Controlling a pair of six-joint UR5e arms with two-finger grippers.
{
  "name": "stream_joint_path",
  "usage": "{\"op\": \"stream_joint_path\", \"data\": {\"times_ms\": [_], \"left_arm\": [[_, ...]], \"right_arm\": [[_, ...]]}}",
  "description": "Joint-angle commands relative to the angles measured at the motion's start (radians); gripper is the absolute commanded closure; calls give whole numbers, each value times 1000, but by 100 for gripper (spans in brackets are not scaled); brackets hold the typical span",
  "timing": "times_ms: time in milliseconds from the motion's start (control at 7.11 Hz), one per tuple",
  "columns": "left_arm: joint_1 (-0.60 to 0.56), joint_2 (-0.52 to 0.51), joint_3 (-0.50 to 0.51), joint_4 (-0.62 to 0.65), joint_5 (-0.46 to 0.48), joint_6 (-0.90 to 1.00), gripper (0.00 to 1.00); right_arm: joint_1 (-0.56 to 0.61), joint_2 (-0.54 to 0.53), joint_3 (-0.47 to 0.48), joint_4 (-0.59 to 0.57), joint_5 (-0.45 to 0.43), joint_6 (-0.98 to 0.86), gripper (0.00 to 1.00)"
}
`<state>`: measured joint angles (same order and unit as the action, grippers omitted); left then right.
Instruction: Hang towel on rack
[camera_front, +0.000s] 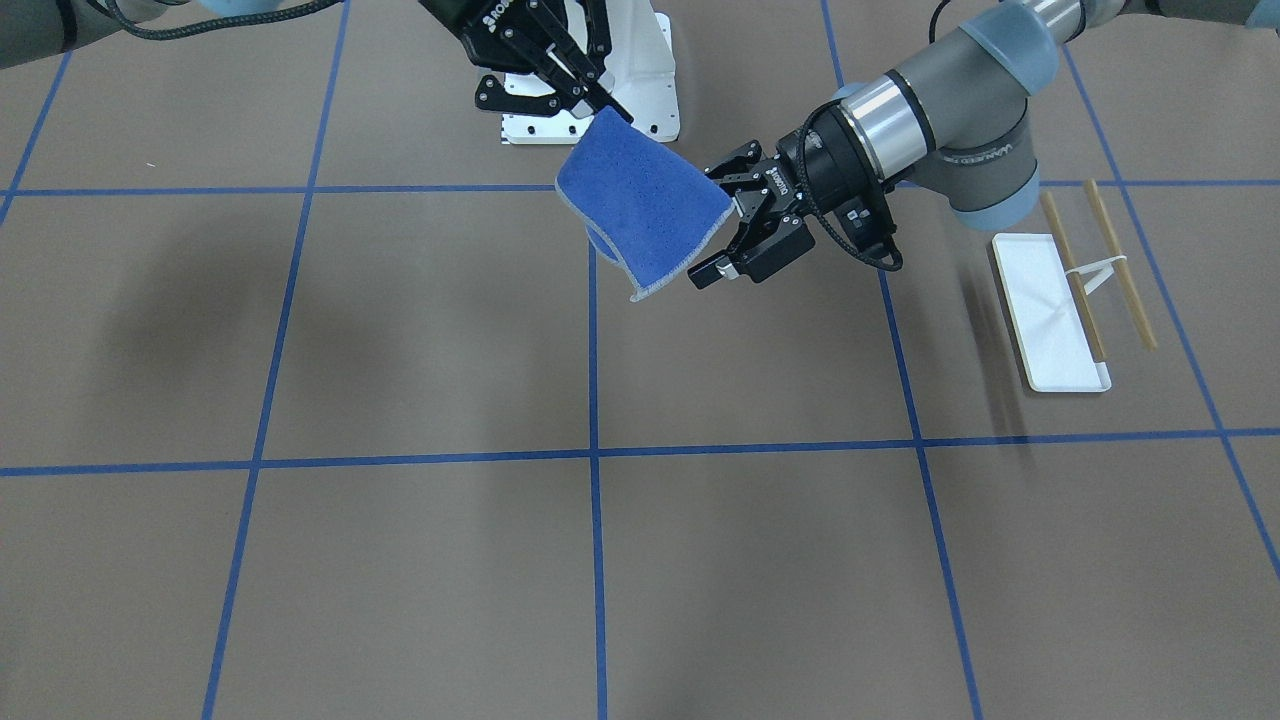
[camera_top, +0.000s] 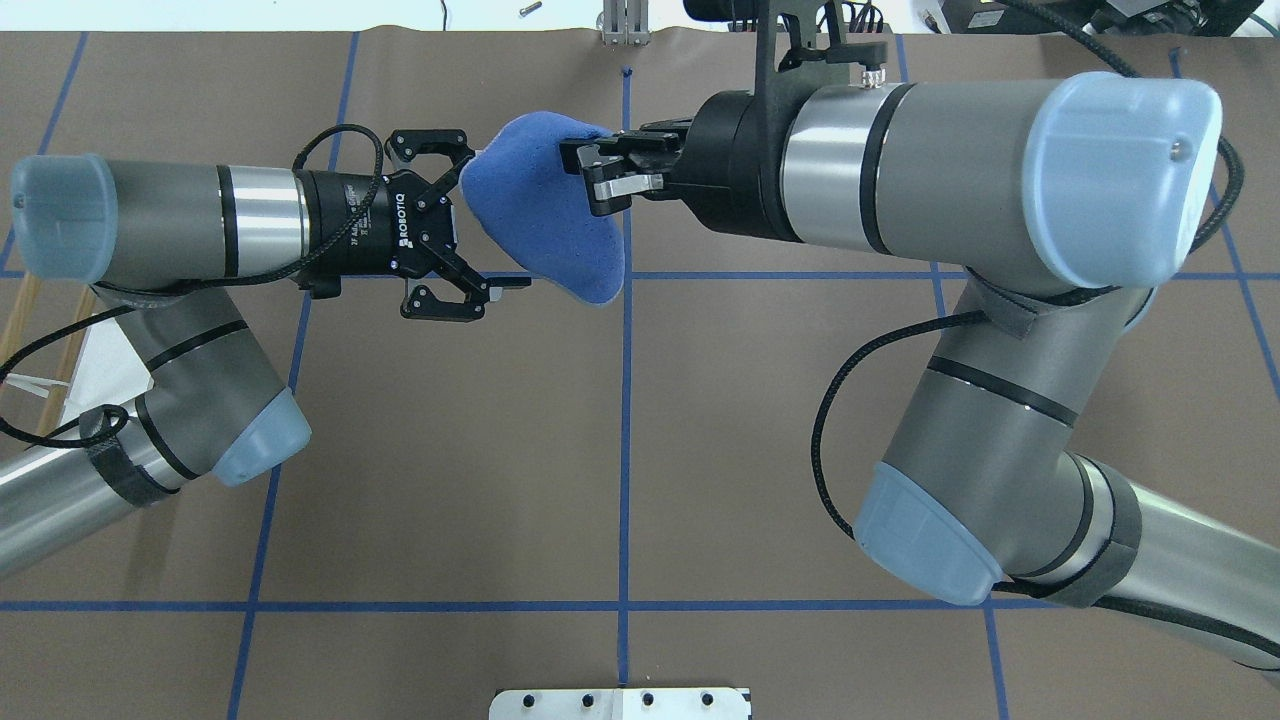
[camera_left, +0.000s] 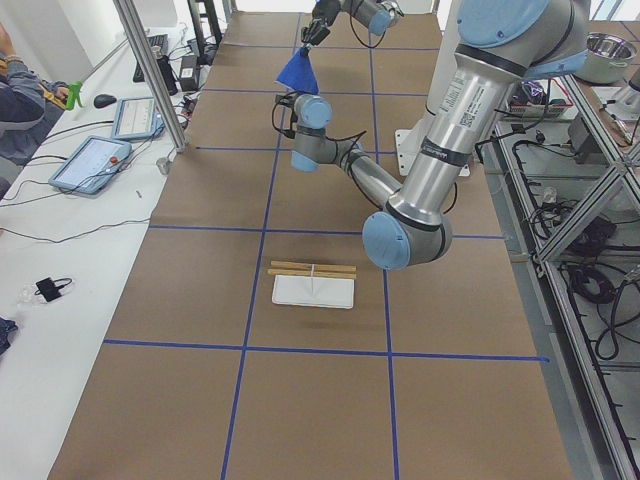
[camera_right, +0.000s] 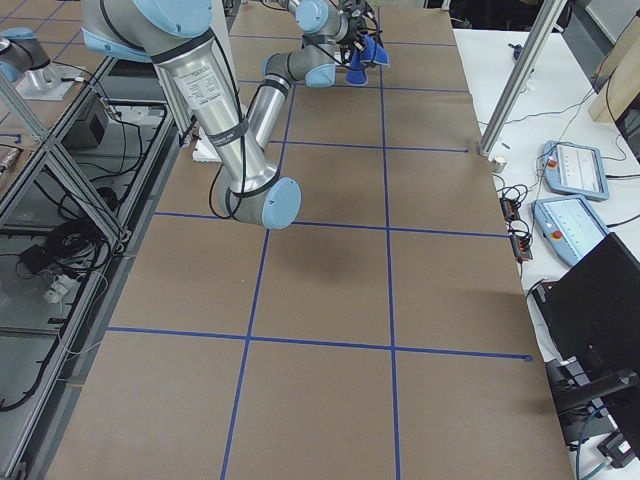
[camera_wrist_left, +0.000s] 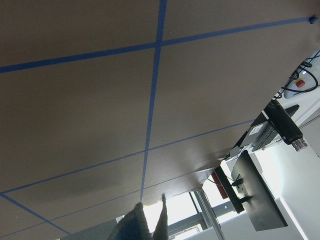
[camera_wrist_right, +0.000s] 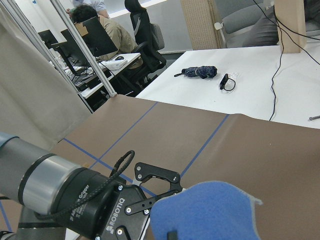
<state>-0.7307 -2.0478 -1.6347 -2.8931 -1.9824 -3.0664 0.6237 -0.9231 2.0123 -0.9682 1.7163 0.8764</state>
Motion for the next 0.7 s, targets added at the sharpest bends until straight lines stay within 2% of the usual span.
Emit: {"op": "stream_joint_path", "data": {"times_ms": [0,141,562], "left_arm": [[2,3,-5,-12,-1,0,2],[2,6,-19,-15,-3,2,2],[2,66,-30,-72,-7,6,2]], "right_arm": [[-2,7,-36,63,0,-1,100],[-8,4,-84,156,2,1,100],[-12,1,-89,230,6,4,100]]}}
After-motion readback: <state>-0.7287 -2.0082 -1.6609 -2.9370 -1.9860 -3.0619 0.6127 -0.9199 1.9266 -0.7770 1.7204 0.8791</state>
